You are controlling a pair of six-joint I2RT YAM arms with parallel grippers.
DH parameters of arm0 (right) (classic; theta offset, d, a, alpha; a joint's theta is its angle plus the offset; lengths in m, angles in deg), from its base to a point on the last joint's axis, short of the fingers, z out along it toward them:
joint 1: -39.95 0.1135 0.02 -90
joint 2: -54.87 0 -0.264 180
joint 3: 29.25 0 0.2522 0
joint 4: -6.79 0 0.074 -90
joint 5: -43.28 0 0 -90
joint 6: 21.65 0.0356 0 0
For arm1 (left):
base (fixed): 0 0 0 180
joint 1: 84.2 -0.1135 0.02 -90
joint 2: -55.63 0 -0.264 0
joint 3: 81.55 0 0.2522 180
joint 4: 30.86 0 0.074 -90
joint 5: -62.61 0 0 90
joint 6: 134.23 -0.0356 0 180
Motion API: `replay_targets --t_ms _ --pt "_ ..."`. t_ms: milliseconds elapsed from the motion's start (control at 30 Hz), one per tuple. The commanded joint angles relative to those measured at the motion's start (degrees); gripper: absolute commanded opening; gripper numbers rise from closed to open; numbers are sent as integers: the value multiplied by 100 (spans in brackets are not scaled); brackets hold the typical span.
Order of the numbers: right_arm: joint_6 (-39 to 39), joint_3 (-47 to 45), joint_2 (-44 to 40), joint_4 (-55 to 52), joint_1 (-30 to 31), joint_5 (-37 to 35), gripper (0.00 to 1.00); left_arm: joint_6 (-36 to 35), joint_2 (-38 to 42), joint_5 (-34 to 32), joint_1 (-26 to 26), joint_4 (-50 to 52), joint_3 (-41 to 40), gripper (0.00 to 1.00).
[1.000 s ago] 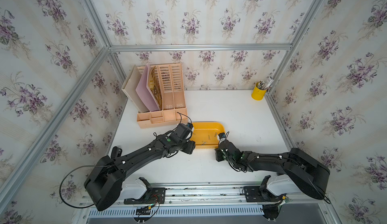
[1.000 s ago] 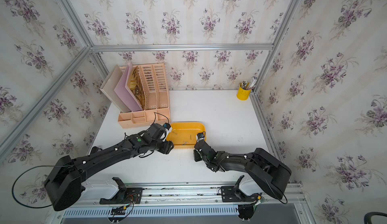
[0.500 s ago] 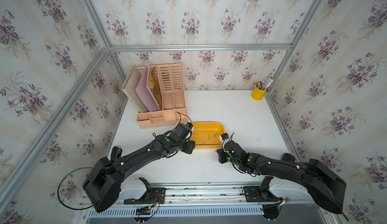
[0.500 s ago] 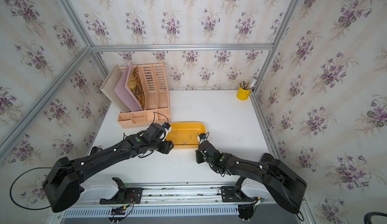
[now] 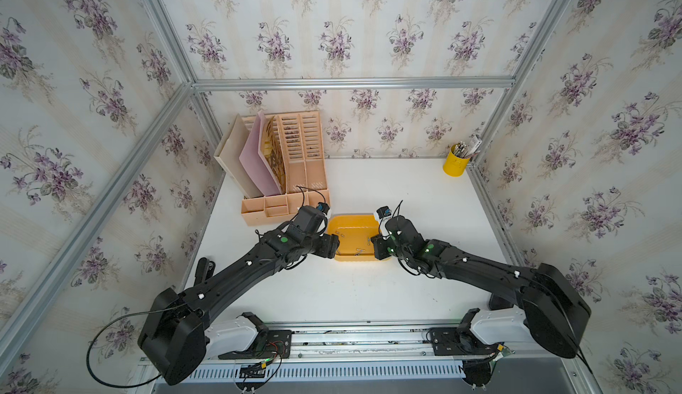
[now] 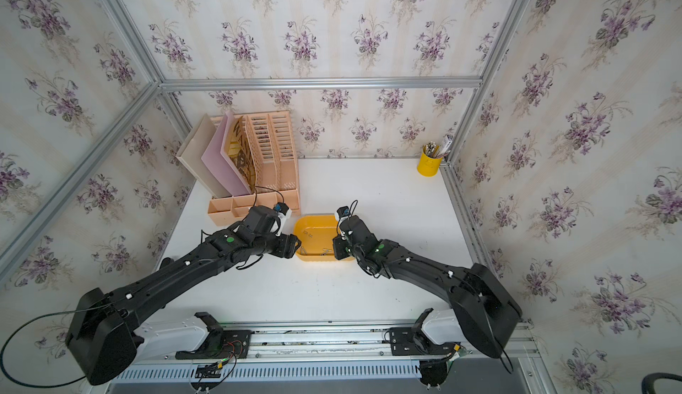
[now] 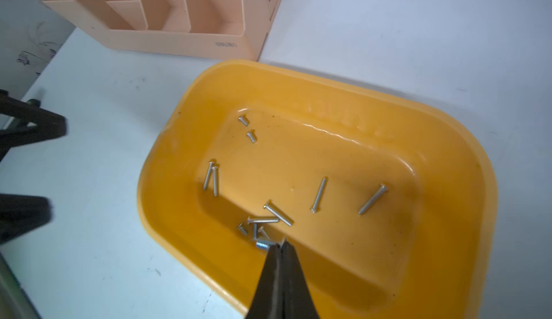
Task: Put the screws on the desktop into the storage box
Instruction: Place the screw in the storage box, then reset both arms
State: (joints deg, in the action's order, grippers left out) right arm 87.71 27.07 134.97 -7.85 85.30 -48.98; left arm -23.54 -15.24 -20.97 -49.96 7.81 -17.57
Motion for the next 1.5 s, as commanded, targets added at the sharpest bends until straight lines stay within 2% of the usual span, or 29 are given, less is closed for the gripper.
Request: replay_targets --t_ms 0,67,133,200,233,333,400,467,567,633,700,800,867,900,967,1033,1133,1167,1200,1400,1467 --pt "-324 209 318 198 -47 285 17 -168 -33 79 -200 -62 104 80" --pt "-354 298 425 231 -144 461 21 -273 -53 22 -354 -57 150 84" --pt "-255 247 343 421 -337 741 26 -424 -7 -242 -551 50 215 91" --pt "-206 296 259 363 -565 887 31 -580 148 -512 -879 47 217 99" --pt "-236 252 135 413 -672 862 32 -637 265 -686 -1092 -39 169 99" --pt "-346 255 -275 423 -1181 902 37 -748 524 -1167 -1829 -771 -175 99" --pt "-425 296 -560 399 -1758 837 48 -1113 552 -1366 -2180 -1518 -543 99" --pt "-605 259 -839 470 -2272 674 58 -1835 454 -1983 -2225 -2400 -981 99" --pt "-940 206 -962 519 -3024 496 61 -2569 69 -2102 -2393 -3069 -1348 99" --pt "-999 68 -921 668 -3552 518 61 -2621 -121 -1855 -2591 -3394 -1471 99" --pt "-1244 -501 -1012 1563 -3957 660 62 -2561 -209 -1388 -2884 -4045 -1766 99" --pt "-1812 -1384 -1164 2969 -4059 461 64 -2673 -422 -1221 -3106 -4822 -2080 99" --pt "-1836 -1401 -962 3064 -4092 200 68 -2661 -647 -1096 -3217 -5195 -2204 99" --pt "-1807 -1435 -769 3222 -4119 138 68 -2609 -699 -1044 -3235 -5039 -2098 99" --pt "-1801 -1678 -428 3910 -4130 86 69 -2522 -727 -814 -3243 -5336 -2168 99" --pt "-1832 -2004 -131 4753 -4130 -134 69 -2533 -833 -510 -3257 -6095 -2491 99" --pt "-1752 -2285 120 5444 -4165 -507 70 -2460 -1510 -647 -3283 -7440 -2911 99" --pt "-1817 -2395 200 5740 -4173 -459 70 -2434 -1510 -642 -3280 -7354 -2885 99" --pt "-1891 -2523 296 6083 -4174 -356 70 -2407 -1390 -642 -3279 -6760 -2685 99" --pt "-1839 -3024 845 7549 -4196 -600 73 -2387 -1511 -613 -3323 -6505 -2452 99" --pt "-1798 -2957 740 7194 -4196 -604 88 -2381 -1510 -602 -3332 -6464 -2431 99"
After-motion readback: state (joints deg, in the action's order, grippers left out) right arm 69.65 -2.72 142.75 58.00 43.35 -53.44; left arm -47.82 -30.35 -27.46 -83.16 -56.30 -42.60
